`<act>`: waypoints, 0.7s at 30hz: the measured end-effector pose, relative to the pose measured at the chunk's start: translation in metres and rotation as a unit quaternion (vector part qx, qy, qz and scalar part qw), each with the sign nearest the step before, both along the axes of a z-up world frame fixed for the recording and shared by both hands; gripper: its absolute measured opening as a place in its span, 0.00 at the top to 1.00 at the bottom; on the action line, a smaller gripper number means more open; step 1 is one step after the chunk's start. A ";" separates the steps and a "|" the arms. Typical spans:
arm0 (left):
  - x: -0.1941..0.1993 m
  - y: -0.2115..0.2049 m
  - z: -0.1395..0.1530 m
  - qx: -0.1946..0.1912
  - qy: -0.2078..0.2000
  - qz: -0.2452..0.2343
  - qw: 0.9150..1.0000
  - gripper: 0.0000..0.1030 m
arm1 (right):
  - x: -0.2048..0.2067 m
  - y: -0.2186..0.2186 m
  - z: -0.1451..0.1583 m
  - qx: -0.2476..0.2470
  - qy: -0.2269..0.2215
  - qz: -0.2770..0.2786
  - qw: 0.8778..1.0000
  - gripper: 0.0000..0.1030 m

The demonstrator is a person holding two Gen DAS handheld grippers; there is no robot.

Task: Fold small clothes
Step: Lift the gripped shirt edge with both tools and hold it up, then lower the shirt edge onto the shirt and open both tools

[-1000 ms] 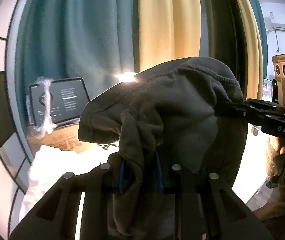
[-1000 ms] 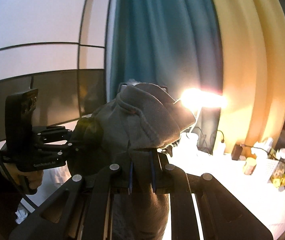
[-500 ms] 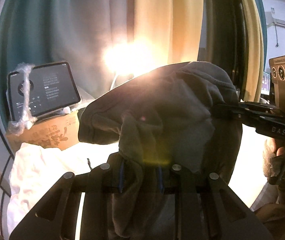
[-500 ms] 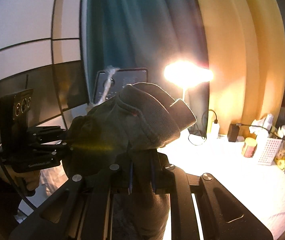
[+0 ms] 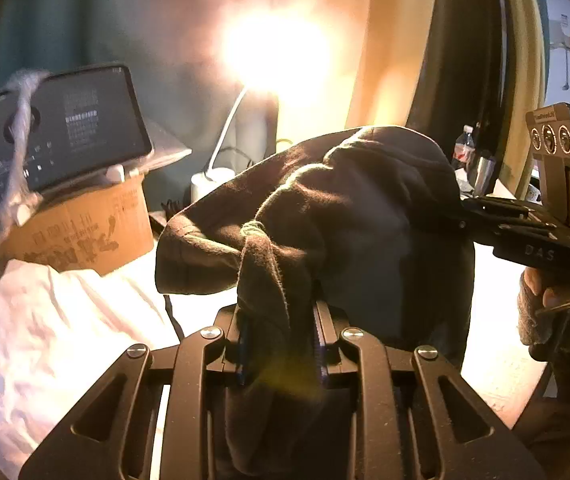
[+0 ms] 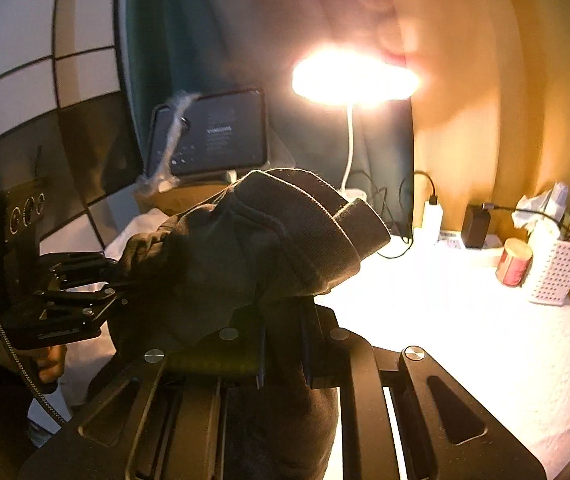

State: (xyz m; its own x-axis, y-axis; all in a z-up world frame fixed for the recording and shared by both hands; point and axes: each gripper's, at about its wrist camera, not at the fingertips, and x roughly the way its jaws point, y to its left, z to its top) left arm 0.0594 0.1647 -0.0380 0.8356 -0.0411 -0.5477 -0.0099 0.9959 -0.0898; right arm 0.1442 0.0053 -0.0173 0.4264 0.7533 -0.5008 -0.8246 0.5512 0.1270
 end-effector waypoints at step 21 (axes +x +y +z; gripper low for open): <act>0.070 0.048 -0.065 -0.044 0.123 0.009 0.991 0.77 | 0.084 0.055 -0.085 -0.061 0.106 -0.007 0.992 0.86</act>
State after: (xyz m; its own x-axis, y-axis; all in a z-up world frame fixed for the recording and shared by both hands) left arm 0.1293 0.2131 -0.1031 0.6787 -0.0843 -0.7295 -0.0602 0.9836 -0.1698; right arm 0.2282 0.0604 -0.1028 0.3119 0.6764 -0.6673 -0.7780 0.5849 0.2293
